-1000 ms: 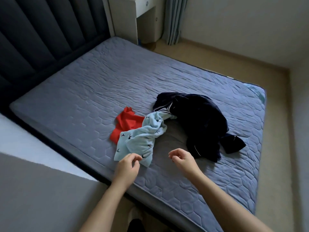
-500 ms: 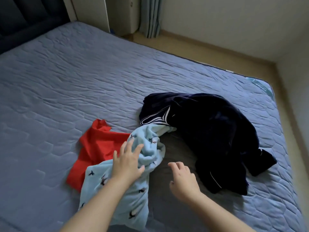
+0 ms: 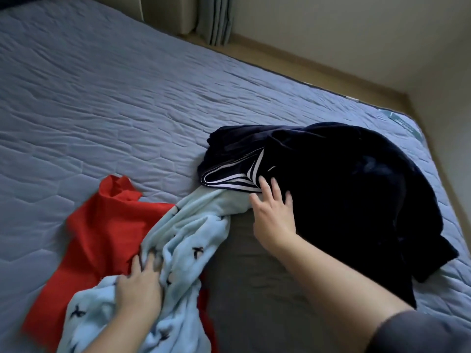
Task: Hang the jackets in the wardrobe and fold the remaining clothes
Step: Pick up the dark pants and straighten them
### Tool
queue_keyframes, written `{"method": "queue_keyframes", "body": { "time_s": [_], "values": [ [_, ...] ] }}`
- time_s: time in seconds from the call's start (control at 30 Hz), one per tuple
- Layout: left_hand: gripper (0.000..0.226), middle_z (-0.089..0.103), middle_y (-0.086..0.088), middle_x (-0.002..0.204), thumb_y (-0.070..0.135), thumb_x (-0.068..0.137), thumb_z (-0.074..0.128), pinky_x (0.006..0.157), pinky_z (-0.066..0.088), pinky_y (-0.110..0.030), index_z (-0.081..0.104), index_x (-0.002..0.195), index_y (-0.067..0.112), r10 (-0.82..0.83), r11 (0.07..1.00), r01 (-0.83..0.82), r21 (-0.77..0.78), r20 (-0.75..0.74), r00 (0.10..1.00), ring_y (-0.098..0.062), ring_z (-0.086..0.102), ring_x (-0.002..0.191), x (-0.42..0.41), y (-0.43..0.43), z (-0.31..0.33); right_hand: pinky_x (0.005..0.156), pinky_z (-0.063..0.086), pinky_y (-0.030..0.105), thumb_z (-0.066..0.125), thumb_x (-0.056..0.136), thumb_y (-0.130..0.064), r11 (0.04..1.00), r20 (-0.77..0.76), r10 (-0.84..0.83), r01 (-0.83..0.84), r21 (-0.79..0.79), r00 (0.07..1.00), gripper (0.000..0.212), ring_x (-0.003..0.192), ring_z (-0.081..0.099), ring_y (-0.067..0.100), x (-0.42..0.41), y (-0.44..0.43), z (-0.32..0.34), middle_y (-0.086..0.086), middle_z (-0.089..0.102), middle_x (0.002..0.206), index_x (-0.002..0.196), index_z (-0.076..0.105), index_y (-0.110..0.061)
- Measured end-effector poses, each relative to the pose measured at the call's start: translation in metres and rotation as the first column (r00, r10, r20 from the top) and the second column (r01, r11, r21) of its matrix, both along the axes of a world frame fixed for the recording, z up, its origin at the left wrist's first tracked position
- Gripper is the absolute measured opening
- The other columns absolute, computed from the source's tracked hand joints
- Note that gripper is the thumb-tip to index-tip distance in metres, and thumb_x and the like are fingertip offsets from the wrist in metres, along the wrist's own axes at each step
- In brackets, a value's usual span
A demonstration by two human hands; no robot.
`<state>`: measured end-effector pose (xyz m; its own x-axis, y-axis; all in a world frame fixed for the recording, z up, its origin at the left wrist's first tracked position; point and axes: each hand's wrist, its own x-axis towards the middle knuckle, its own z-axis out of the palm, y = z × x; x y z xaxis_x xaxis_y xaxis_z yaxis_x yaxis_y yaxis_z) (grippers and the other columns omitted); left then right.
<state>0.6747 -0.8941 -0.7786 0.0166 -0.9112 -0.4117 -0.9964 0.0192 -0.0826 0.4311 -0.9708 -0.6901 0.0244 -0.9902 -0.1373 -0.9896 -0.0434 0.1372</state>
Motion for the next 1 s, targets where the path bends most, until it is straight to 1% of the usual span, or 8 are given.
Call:
{"method": "queue_keyframes", "body": {
  "time_s": [0.17,0.33,0.43,0.53,0.7,0.77,0.87,1.0],
  "values": [
    [0.061,-0.003,0.006,0.16,0.034,0.1,0.027,0.098,0.036,-0.039,-0.006,0.151,0.026,0.05,0.996,-0.053,0.077,0.043,0.998,-0.02,0.018,0.142,-0.014,-0.011,-0.014,0.108,0.021,0.052,0.052,0.09,-0.02,0.985,-0.182,0.134,-0.11,0.134,0.974,0.034,0.146,0.003,0.033,0.014,-0.049,-0.023,0.007,-0.012,0.161,0.124,0.057,-0.022],
    [0.064,0.001,0.003,0.159,0.034,0.1,0.03,0.097,0.036,-0.038,-0.007,0.151,0.023,0.046,0.999,-0.047,0.024,0.042,0.998,-0.02,0.019,0.141,-0.014,-0.006,-0.017,0.091,0.047,0.039,0.048,0.09,-0.006,0.995,0.239,-0.029,0.005,0.101,0.971,0.038,0.126,0.043,0.029,0.012,-0.043,-0.047,0.0,0.034,0.146,0.127,0.047,-0.014],
    [0.064,0.003,0.004,0.159,0.033,0.1,0.03,0.097,0.036,-0.037,-0.006,0.151,0.023,0.051,0.999,-0.051,0.011,0.045,0.998,-0.019,0.02,0.141,-0.013,-0.008,-0.015,0.078,0.049,0.033,0.047,0.089,-0.004,0.982,0.546,-0.146,0.188,-0.02,0.825,0.023,0.103,0.059,0.031,0.006,-0.043,-0.035,0.006,0.063,0.109,0.081,0.066,-0.014],
    [0.063,0.002,0.004,0.159,0.032,0.1,0.03,0.097,0.037,-0.034,-0.005,0.152,0.023,0.057,0.998,-0.057,-0.003,0.079,0.995,-0.017,0.023,0.14,-0.013,-0.003,-0.009,0.064,0.048,0.019,0.055,0.091,-0.008,0.931,0.707,-0.268,0.364,0.016,0.655,0.024,0.08,0.062,0.014,-0.009,-0.04,-0.011,-0.003,0.069,0.089,0.089,0.077,-0.017],
    [0.058,0.031,-0.006,0.152,0.008,0.092,0.043,0.084,0.046,-0.043,0.031,0.147,0.016,0.058,0.982,-0.061,-0.18,-0.023,0.998,-0.028,0.048,0.119,-0.02,0.027,0.01,0.041,0.037,0.016,0.07,0.084,-0.015,0.887,0.799,-0.462,0.181,0.426,0.385,0.014,0.037,0.043,0.001,-0.012,0.011,0.021,-0.011,0.053,0.045,0.071,0.069,-0.019],
    [0.055,0.042,-0.014,0.147,-0.003,0.084,0.054,0.083,0.044,-0.053,0.049,0.137,0.009,0.025,0.972,-0.048,-0.232,-0.101,0.995,-0.037,0.053,0.111,-0.019,0.041,0.021,0.04,0.036,0.019,0.062,0.088,-0.015,0.806,0.677,-0.555,0.112,0.581,0.484,0.019,0.035,0.04,0.007,-0.02,0.051,0.023,-0.003,0.049,0.047,0.069,0.063,-0.015],
    [0.07,0.009,-0.003,0.16,0.022,0.089,0.05,0.107,0.028,-0.047,0.019,0.152,0.024,0.025,0.978,-0.036,-0.204,-0.053,0.998,-0.025,0.025,0.141,-0.025,0.056,0.043,0.061,0.045,0.025,0.053,0.091,-0.017,0.707,0.396,-0.452,0.05,0.705,0.799,0.02,0.067,0.056,0.016,-0.047,0.114,0.025,0.006,0.06,0.079,0.097,0.069,-0.007],
    [0.089,0.049,-0.02,0.139,0.01,0.037,0.085,0.096,0.033,-0.068,0.063,0.123,0.004,-0.123,0.972,0.1,-0.213,-0.098,0.988,-0.038,0.05,0.126,-0.057,0.089,0.079,0.083,0.04,0.025,0.054,0.092,-0.02,0.534,0.171,-0.379,0.064,0.843,0.91,0.033,0.093,0.051,0.015,-0.085,0.195,0.036,0.011,0.063,0.121,0.123,0.062,-0.01]
  ]
}}
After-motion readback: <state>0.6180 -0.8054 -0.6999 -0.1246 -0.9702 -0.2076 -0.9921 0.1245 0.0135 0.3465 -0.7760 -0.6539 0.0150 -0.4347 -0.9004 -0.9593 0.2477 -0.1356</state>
